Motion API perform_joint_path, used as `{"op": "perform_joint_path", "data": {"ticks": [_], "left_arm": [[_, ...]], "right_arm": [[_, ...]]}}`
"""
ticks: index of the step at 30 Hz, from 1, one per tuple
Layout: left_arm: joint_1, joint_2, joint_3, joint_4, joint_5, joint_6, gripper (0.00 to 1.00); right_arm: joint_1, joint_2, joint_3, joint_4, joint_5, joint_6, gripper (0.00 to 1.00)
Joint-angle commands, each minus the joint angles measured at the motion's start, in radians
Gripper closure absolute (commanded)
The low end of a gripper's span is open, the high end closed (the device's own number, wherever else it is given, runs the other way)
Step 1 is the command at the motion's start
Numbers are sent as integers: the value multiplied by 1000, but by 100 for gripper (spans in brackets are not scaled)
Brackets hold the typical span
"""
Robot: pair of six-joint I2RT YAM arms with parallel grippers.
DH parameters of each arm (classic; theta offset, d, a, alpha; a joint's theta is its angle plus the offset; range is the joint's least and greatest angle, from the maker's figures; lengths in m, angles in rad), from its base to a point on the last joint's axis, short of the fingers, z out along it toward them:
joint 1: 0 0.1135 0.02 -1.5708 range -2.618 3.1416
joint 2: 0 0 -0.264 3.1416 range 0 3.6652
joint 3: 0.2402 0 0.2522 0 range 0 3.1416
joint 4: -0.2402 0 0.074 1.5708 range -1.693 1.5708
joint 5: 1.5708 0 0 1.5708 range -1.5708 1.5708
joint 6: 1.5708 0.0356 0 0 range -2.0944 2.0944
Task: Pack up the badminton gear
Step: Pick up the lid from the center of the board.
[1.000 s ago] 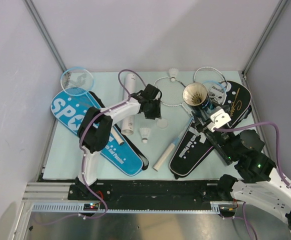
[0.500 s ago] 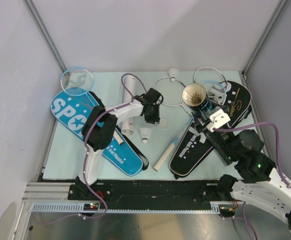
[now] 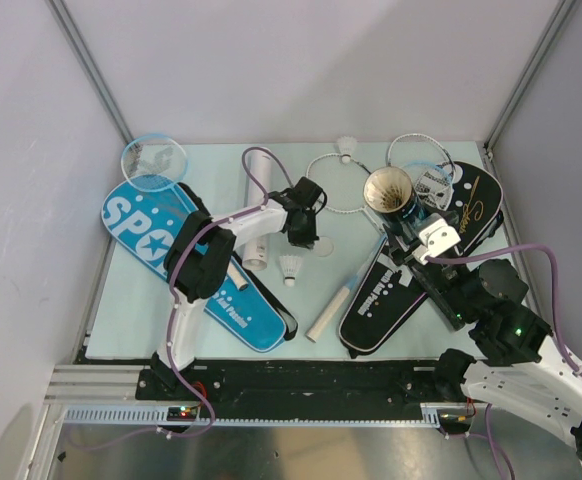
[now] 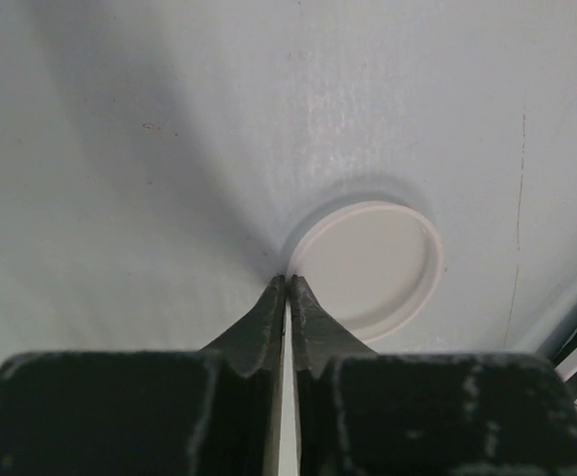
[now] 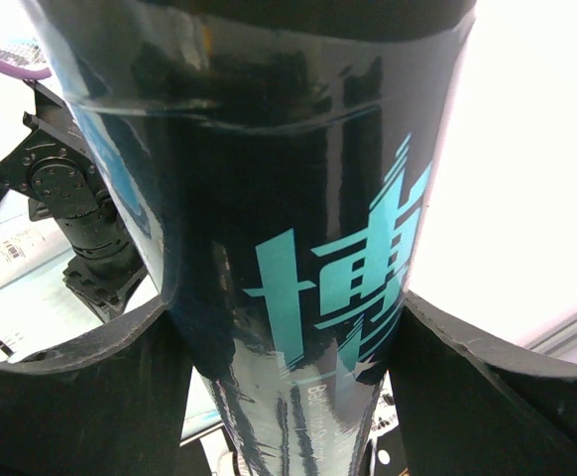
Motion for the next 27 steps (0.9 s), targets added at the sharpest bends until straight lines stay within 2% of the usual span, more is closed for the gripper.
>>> {"op": "perform_joint_path", "data": {"ticks": [1, 4, 11, 27], "left_arm": [[-13, -4, 15, -29, -36, -12, 95], [-14, -22, 14, -34, -55, -13, 99], [-14, -60, 12, -46, -88, -26, 100], [11, -306, -13, -45, -25, -81, 100]], "right_arm": [[5, -17, 8, 57, -5, -6, 78], [6, -20, 8, 54, -7, 1, 78], [13, -25, 7, 47, -2, 3, 78], [7, 18, -48, 58, -9, 12, 78]]}}
